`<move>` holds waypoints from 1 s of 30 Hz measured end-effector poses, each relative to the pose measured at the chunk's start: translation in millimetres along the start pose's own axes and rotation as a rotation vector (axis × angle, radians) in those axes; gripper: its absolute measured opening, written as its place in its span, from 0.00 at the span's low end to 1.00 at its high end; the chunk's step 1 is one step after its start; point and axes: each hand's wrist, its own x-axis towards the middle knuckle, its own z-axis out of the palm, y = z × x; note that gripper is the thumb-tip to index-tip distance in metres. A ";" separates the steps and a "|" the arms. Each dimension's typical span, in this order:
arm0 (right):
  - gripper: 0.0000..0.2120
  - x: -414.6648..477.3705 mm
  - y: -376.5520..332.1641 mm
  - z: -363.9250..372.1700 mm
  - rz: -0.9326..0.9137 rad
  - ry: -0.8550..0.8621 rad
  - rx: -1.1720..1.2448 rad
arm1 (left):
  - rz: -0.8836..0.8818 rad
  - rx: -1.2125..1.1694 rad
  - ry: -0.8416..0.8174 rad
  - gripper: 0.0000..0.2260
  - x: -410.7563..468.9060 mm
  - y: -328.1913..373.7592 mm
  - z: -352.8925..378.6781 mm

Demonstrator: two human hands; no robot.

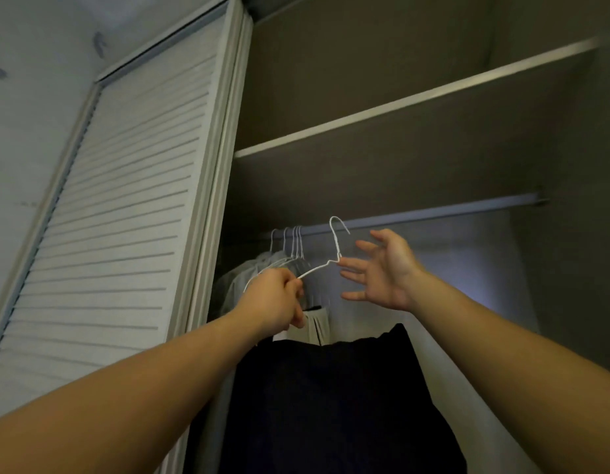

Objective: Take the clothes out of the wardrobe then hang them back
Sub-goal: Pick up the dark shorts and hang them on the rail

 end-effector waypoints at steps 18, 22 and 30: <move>0.34 167.8 -28.4 -75.3 -0.103 -0.125 0.108 | 0.048 0.380 0.176 0.06 132.1 -4.9 44.9; 0.32 185.6 -4.9 -87.1 -0.063 -0.148 0.077 | 0.039 0.459 0.166 0.07 137.5 -14.4 57.6; 0.18 207.3 26.2 -98.5 -0.111 0.007 -0.234 | 0.032 0.614 0.105 0.09 134.1 -33.5 59.0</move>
